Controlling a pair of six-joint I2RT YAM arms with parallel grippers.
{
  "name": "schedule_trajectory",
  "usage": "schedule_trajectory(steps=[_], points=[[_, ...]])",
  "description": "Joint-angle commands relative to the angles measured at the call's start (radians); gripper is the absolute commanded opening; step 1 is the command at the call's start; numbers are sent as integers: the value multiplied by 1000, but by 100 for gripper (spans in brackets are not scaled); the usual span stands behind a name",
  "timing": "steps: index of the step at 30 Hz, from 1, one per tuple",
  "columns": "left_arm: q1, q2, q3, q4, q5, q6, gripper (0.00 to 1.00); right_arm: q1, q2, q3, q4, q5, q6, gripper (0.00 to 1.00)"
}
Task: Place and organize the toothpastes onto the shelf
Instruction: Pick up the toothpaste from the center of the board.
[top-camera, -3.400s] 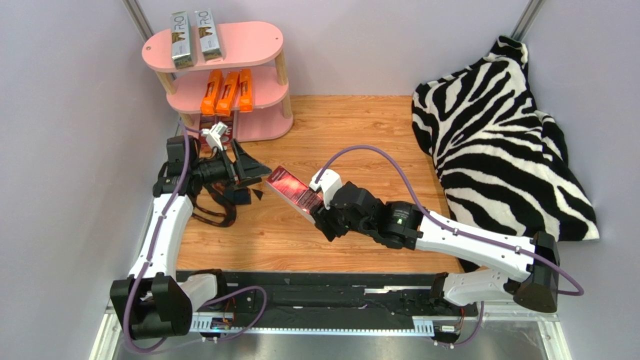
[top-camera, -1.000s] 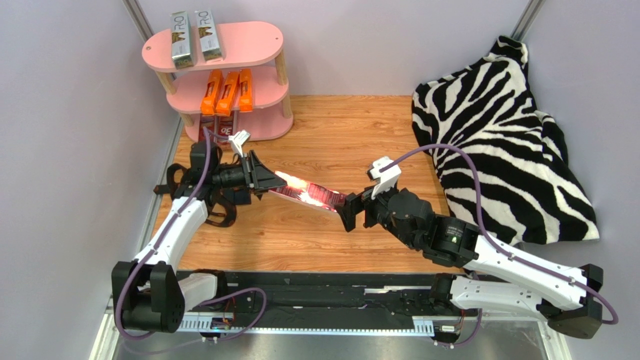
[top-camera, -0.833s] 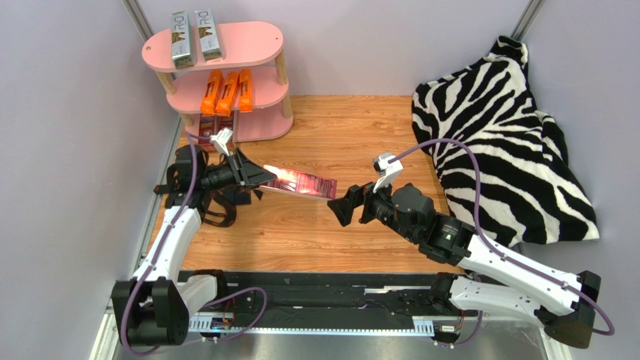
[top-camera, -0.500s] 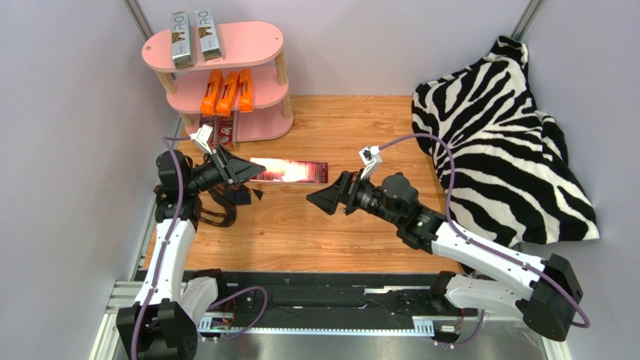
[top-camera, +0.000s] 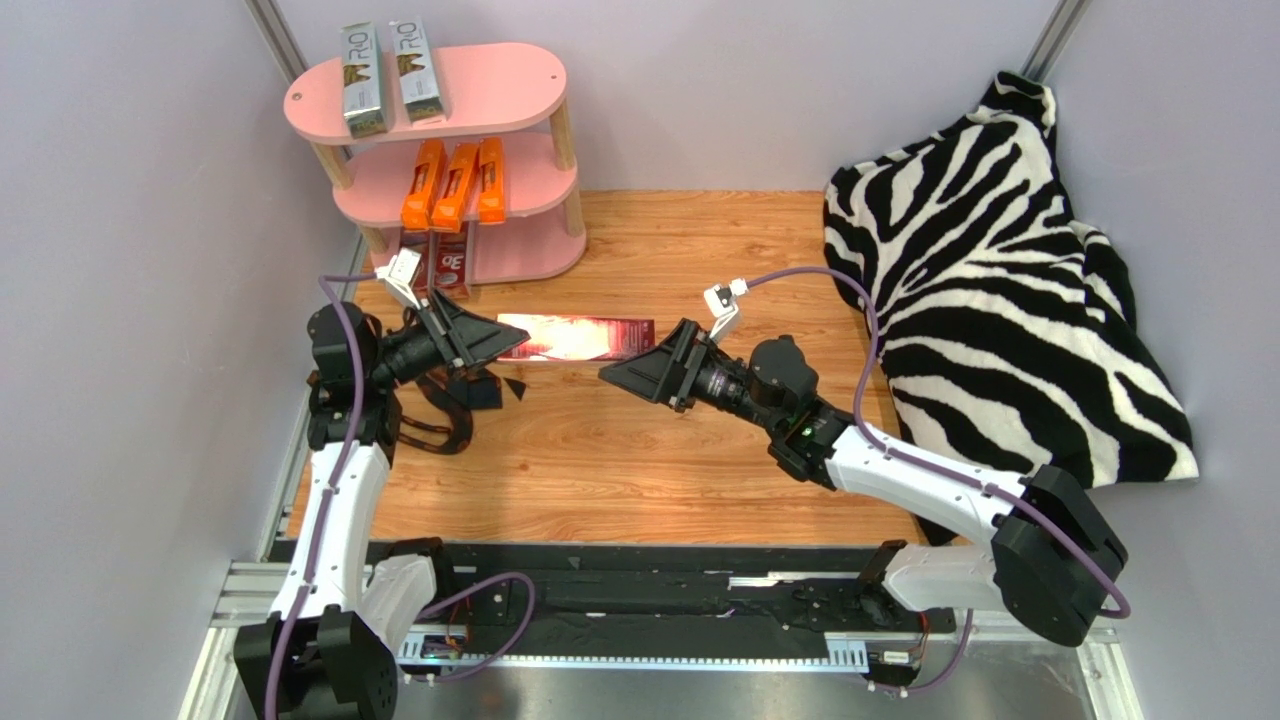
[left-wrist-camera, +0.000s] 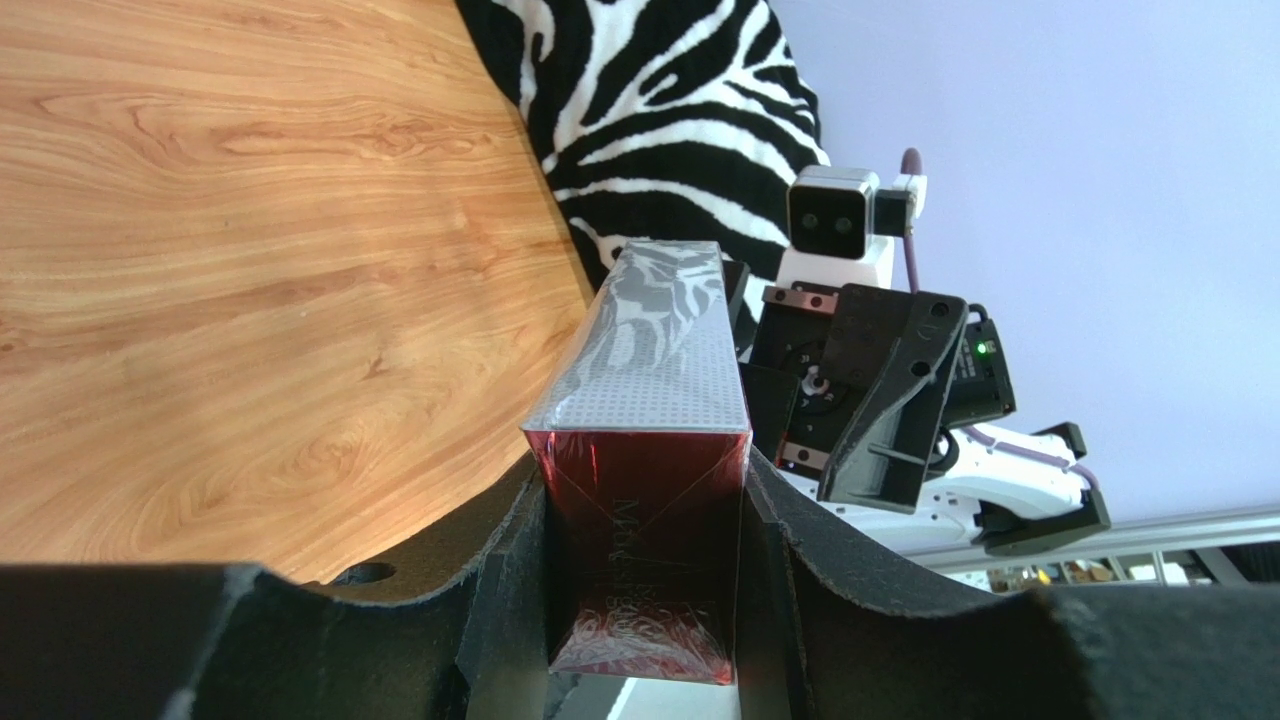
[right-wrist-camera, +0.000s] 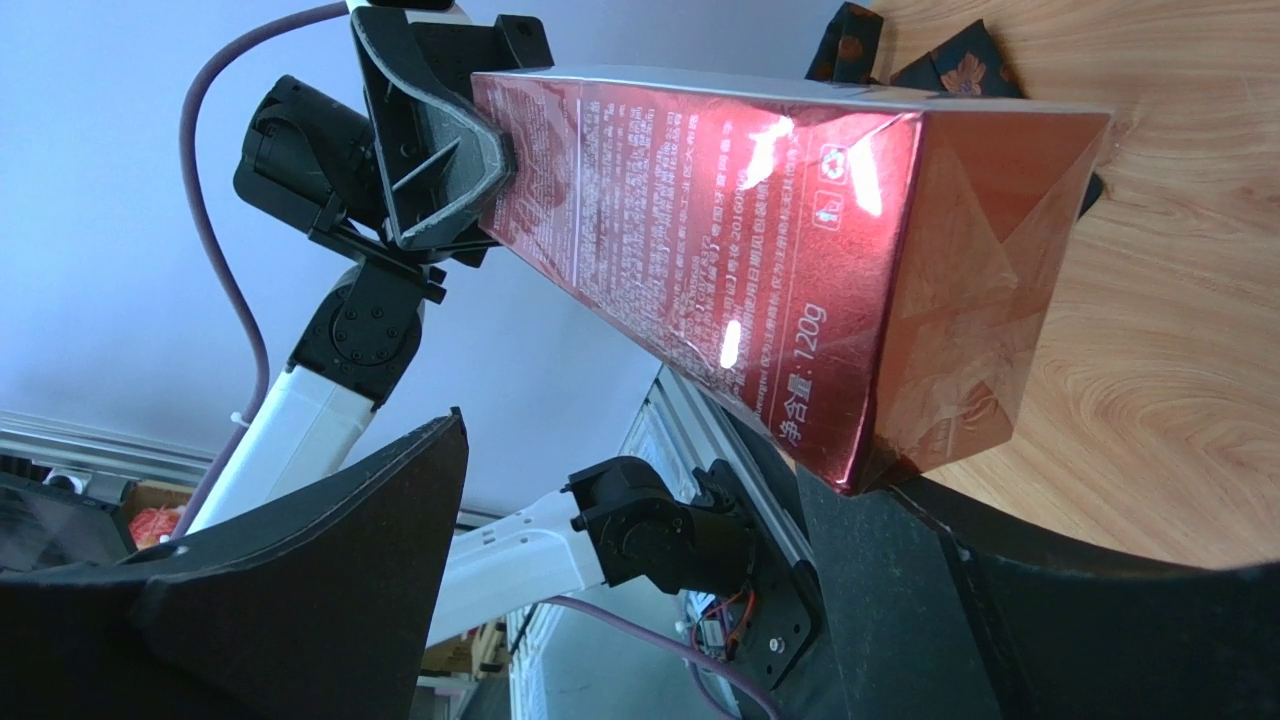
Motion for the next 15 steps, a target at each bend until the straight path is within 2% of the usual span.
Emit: schedule_trajectory(steps=[1,15], points=[[-1,-22,22,77,46,-58,29,-8,-25,0,53,25,14,85],[-2,-84,-64,59,122,-58,33,-58,93,112,78,33,-20,82]])
